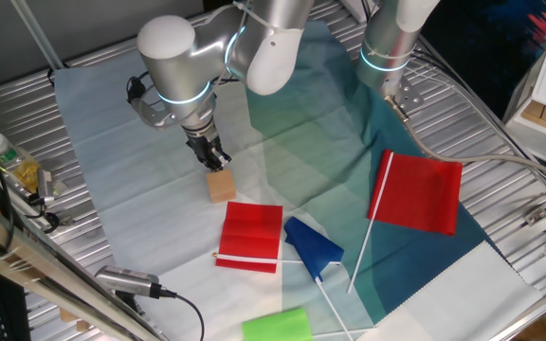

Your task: Use the gripper to push the small block from left to right

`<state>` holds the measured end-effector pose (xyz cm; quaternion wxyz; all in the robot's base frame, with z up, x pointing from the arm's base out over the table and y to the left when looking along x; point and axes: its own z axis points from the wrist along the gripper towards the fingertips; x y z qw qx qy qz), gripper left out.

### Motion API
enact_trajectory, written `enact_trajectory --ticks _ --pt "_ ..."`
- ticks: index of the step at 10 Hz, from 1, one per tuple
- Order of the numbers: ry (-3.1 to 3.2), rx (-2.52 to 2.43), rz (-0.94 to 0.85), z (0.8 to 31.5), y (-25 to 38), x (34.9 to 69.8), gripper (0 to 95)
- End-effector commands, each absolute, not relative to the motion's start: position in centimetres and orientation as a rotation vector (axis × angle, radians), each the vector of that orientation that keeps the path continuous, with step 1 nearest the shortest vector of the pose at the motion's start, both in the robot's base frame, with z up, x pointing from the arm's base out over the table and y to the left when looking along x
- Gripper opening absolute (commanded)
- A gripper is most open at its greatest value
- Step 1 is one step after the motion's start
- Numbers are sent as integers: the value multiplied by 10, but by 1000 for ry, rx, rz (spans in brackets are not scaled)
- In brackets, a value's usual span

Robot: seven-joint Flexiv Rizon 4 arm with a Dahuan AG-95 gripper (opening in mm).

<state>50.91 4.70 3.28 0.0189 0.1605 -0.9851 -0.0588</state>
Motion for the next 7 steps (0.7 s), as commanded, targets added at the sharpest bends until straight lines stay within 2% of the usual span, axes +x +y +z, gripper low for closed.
enact_trajectory --ticks 1,7 --pt "-3055 475 -183 34 53 511 0" --pt "-3070 397 -177 28 85 507 0"
